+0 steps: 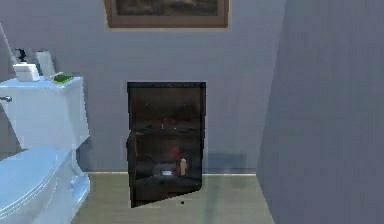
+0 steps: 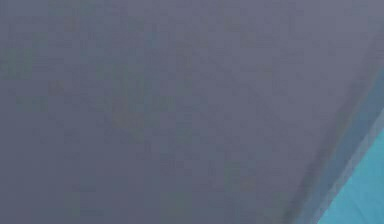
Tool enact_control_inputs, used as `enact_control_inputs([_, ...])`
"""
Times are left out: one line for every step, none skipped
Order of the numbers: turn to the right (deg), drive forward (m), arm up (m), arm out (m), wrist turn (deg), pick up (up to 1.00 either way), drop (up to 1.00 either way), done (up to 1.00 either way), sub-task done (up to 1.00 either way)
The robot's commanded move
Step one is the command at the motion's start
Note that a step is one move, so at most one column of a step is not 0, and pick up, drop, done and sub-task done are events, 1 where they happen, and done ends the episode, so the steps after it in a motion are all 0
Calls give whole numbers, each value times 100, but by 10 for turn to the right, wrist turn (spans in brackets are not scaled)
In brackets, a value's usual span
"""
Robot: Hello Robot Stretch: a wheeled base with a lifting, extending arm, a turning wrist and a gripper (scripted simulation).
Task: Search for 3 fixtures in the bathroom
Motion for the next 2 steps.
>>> enact_control_inputs([60, 0, 0, 0, 0, 0, 0, 0, 0])
enact_control_inputs([0, 45, 0, 0, 0, 0, 0, 0, 0])
